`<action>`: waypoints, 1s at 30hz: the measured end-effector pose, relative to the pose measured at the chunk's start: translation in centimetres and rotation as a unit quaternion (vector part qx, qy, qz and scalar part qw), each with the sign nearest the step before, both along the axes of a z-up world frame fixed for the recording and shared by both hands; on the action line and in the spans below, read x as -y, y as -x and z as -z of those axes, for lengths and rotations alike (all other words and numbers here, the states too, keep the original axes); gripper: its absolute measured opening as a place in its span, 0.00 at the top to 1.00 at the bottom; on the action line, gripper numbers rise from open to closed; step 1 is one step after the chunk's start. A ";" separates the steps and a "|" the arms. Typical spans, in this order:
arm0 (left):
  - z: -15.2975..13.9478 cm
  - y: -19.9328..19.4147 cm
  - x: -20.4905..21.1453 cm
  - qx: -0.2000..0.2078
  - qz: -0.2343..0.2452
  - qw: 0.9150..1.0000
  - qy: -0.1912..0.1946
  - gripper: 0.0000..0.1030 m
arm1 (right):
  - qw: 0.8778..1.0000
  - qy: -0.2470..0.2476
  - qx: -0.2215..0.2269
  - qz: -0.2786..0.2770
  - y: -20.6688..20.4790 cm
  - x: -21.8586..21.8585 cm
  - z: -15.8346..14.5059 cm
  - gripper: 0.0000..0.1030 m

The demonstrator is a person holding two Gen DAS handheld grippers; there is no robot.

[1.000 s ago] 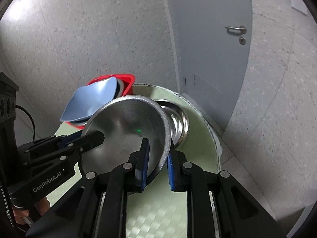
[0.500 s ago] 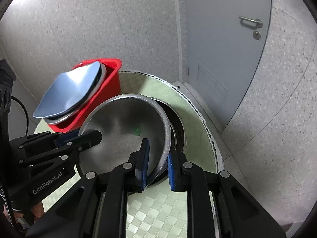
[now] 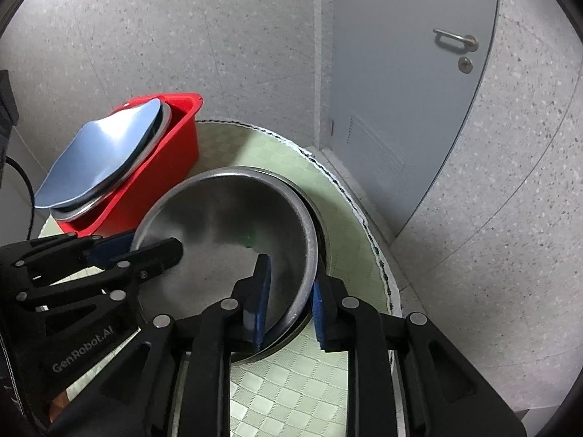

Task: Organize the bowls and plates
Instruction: 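Lower the small steel bowl into the stacked bowls and open the right tool, then lift the right tool away from the bowl stack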

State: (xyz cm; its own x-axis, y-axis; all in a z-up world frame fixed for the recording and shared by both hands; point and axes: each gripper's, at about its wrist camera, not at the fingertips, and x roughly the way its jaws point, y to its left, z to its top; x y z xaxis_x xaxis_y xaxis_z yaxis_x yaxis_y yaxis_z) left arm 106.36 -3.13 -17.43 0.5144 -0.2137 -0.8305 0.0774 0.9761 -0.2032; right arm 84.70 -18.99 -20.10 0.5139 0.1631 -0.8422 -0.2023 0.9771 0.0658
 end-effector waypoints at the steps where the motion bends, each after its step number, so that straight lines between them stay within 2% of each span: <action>1: -0.1 0.0 -0.1 0.000 0.000 1.000 0.003 0.76 | 1.000 -0.005 -0.001 0.000 0.0 0.1 0.0 0.73; 6: -0.5 0.5 -0.6 0.006 -0.002 1.000 0.007 0.72 | 1.000 -0.009 0.003 0.004 0.2 -0.1 -0.6 0.68; 10: -0.9 1.5 -1.3 0.006 -0.004 1.000 0.013 0.67 | 1.000 -0.014 0.006 0.011 0.4 0.4 -0.9 0.59; 14: -2.2 2.9 -1.5 0.028 -0.021 0.999 0.009 0.44 | 0.999 -0.031 0.010 0.022 0.8 1.4 -1.3 0.55; 16: -3.0 4.1 -1.5 0.048 -0.034 0.998 0.013 0.39 | 0.998 -0.043 0.014 0.031 1.1 2.2 -1.6 0.46; 21: -3.2 6.3 -1.9 0.061 -0.079 0.995 0.005 0.29 | 0.996 -0.076 0.014 0.049 1.6 4.1 -1.8 0.43; 25: -2.5 7.6 -2.0 0.058 -0.119 0.991 0.010 0.26 | 0.993 -0.103 0.003 0.059 1.5 5.3 -1.3 0.40; 30: -1.6 8.4 -0.6 0.044 -0.130 0.990 -0.001 0.26 | 0.991 -0.124 -0.014 0.057 1.0 5.7 -0.3 0.40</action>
State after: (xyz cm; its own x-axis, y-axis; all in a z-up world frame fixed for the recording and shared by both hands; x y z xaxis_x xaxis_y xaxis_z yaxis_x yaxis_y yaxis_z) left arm 97.99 -2.49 -15.82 0.6222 -0.0619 -0.7804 -0.1600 0.9658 -0.2042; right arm 83.71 -24.70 -19.81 0.5176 0.3085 -0.7980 -0.0862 0.9468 0.3101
